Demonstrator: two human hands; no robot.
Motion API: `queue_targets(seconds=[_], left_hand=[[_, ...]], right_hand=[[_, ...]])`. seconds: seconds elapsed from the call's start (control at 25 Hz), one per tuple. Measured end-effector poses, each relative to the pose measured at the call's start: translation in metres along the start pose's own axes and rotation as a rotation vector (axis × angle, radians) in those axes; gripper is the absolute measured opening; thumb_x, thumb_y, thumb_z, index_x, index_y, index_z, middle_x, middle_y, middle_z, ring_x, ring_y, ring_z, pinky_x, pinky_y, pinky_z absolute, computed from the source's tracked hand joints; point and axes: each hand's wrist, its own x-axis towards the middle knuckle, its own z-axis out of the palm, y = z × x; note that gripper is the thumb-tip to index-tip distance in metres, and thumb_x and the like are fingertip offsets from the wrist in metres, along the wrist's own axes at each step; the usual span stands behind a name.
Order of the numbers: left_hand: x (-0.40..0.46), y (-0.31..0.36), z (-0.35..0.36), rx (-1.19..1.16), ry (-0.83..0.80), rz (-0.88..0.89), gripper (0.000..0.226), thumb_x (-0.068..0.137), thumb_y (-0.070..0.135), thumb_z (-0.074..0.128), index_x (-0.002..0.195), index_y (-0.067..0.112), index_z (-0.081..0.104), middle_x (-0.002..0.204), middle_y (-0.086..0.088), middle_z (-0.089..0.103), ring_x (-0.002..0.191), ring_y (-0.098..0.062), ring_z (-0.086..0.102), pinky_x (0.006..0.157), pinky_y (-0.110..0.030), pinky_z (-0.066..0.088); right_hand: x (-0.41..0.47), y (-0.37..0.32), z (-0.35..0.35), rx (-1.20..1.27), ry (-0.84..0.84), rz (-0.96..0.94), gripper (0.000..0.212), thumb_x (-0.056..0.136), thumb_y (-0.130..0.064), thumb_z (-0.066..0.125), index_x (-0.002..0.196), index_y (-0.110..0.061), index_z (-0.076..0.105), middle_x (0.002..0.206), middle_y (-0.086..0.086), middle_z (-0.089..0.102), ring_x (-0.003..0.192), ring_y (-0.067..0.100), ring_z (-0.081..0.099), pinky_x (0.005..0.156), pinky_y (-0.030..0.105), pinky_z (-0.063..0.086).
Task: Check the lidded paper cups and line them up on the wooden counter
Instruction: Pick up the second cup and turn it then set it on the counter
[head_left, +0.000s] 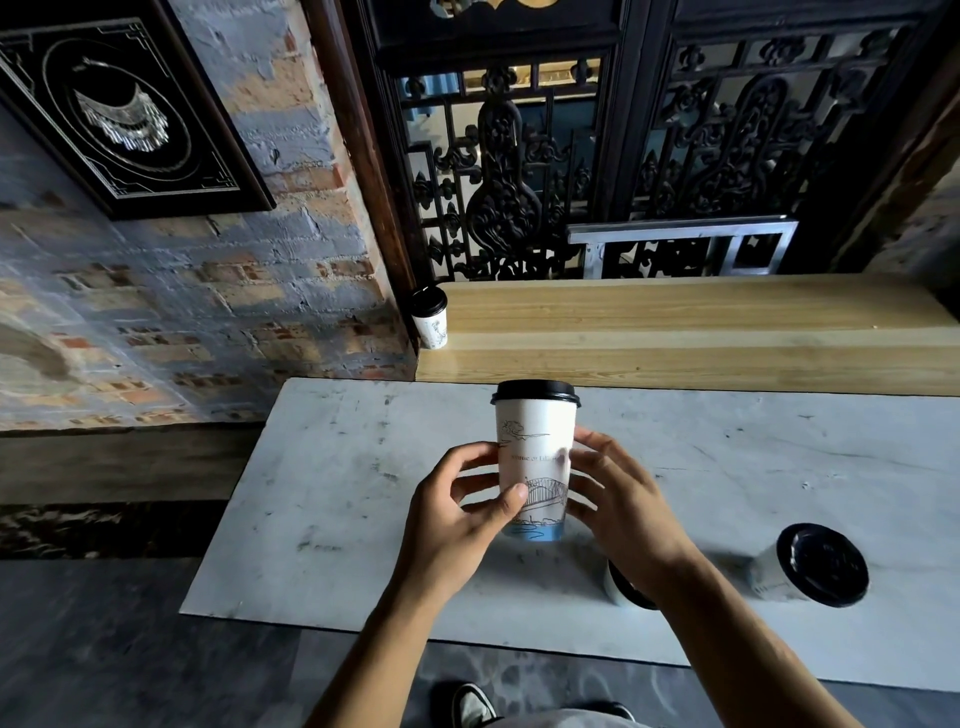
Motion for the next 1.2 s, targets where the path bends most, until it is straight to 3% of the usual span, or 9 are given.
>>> queue_targets(seconds=[0.12,0.28,0.36,0.48,0.68,0.84,0.96,1.08,1.2], left_hand=[[-0.001,0.003,0.000,0.053,0.028,-0.003,0.055,0.075,0.054,0.077,0.123,0.029,0.069,0.114,0.018,0.076,0.103,-0.007,0.075,0.076,-0.017,0.058],[-0.001,0.003,0.003,0.086,0.058,0.030,0.042,0.079,0.050,0.075,0.119,0.039,0.069,0.107,0.003,0.079,0.096,-0.011,0.075,0.077,-0.017,0.057],[0.000,0.002,0.004,0.100,0.089,0.059,0.032,0.085,0.036,0.077,0.116,0.042,0.069,0.107,-0.002,0.077,0.092,-0.012,0.074,0.077,-0.018,0.057],[0.001,0.000,0.003,0.157,0.142,0.165,0.041,0.095,0.003,0.070,0.114,0.038,0.072,0.111,-0.005,0.071,0.095,-0.012,0.070,0.077,-0.014,0.055],[0.002,-0.003,0.003,0.155,0.186,0.149,0.051,0.091,-0.014,0.059,0.106,0.032,0.075,0.109,0.000,0.075,0.095,-0.012,0.072,0.078,-0.013,0.055],[-0.002,-0.007,0.008,0.013,0.176,0.036,0.013,0.091,0.015,0.069,0.102,0.021,0.071,0.095,0.006,0.078,0.083,-0.010,0.077,0.073,-0.020,0.059],[-0.006,-0.003,0.014,-0.041,0.148,0.024,0.033,0.081,0.042,0.076,0.108,0.025,0.067,0.103,0.005,0.078,0.094,-0.013,0.076,0.073,-0.019,0.059],[-0.008,0.000,0.019,-0.048,0.138,0.031,0.052,0.077,0.046,0.078,0.119,0.021,0.061,0.112,0.007,0.076,0.100,-0.012,0.075,0.074,-0.017,0.057],[-0.006,-0.001,0.020,-0.038,0.137,0.047,0.052,0.079,0.046,0.075,0.123,0.021,0.062,0.113,0.010,0.075,0.100,-0.009,0.075,0.076,-0.015,0.056]], right_hand=[[0.003,0.001,-0.005,0.076,0.023,0.057,0.029,0.102,-0.019,0.051,0.123,-0.020,0.070,0.110,0.011,0.076,0.098,0.026,0.072,0.082,0.043,0.058],[0.006,0.003,-0.010,0.077,0.004,0.081,0.042,0.095,0.003,0.050,0.107,-0.025,0.080,0.108,0.010,0.078,0.091,0.022,0.077,0.069,0.037,0.062],[0.005,0.003,-0.008,0.032,-0.009,0.061,0.041,0.097,0.004,0.053,0.118,-0.022,0.076,0.118,0.018,0.075,0.102,0.027,0.076,0.077,0.041,0.063],[0.005,0.007,-0.006,-0.048,0.001,0.041,0.047,0.098,0.001,0.059,0.143,-0.014,0.059,0.139,0.030,0.060,0.124,0.040,0.065,0.103,0.055,0.053],[0.006,0.007,-0.003,-0.092,-0.048,-0.016,0.052,0.096,0.005,0.063,0.146,0.000,0.054,0.140,0.034,0.059,0.131,0.052,0.057,0.116,0.063,0.041],[0.001,0.000,0.001,-0.101,-0.133,-0.020,0.047,0.087,-0.012,0.078,0.133,-0.011,0.069,0.126,0.022,0.074,0.116,0.036,0.072,0.096,0.044,0.059],[0.000,-0.002,-0.002,-0.058,-0.107,0.042,0.061,0.081,-0.022,0.084,0.137,-0.028,0.062,0.116,0.013,0.079,0.105,0.025,0.077,0.076,0.034,0.063],[0.000,-0.001,-0.006,-0.055,-0.169,0.074,0.060,0.086,-0.027,0.082,0.139,-0.038,0.057,0.123,0.018,0.077,0.110,0.035,0.075,0.079,0.043,0.064],[0.001,-0.001,-0.010,-0.041,-0.169,0.055,0.048,0.093,-0.026,0.071,0.137,-0.041,0.060,0.123,0.019,0.076,0.107,0.035,0.075,0.088,0.047,0.063]])
